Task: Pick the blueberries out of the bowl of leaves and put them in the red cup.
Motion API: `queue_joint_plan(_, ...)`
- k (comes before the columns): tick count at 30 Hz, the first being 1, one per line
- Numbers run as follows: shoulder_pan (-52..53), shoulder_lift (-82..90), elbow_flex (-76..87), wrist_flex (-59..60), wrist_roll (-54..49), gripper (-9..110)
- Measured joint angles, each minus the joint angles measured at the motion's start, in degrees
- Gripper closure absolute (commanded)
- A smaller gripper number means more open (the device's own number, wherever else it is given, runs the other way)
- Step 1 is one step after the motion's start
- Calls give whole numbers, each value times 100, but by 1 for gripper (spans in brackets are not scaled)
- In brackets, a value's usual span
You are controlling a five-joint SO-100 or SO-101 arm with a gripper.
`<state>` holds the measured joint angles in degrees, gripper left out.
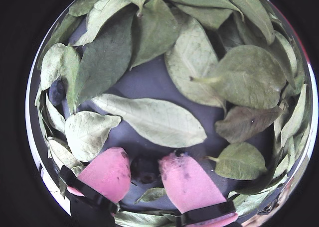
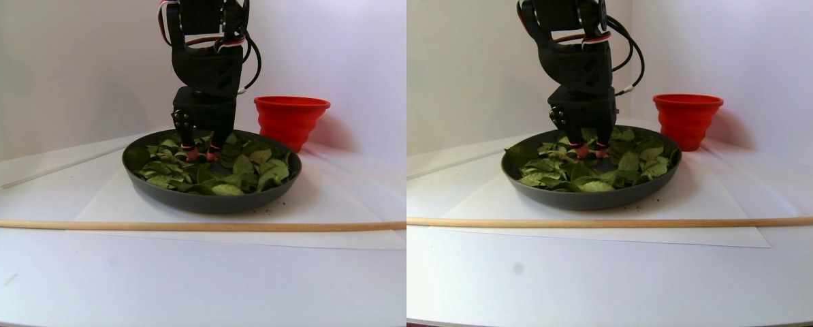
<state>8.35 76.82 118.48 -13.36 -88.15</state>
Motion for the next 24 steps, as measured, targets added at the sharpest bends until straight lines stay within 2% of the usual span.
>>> queue_joint_plan(24, 0, 149, 62, 9, -97, 93)
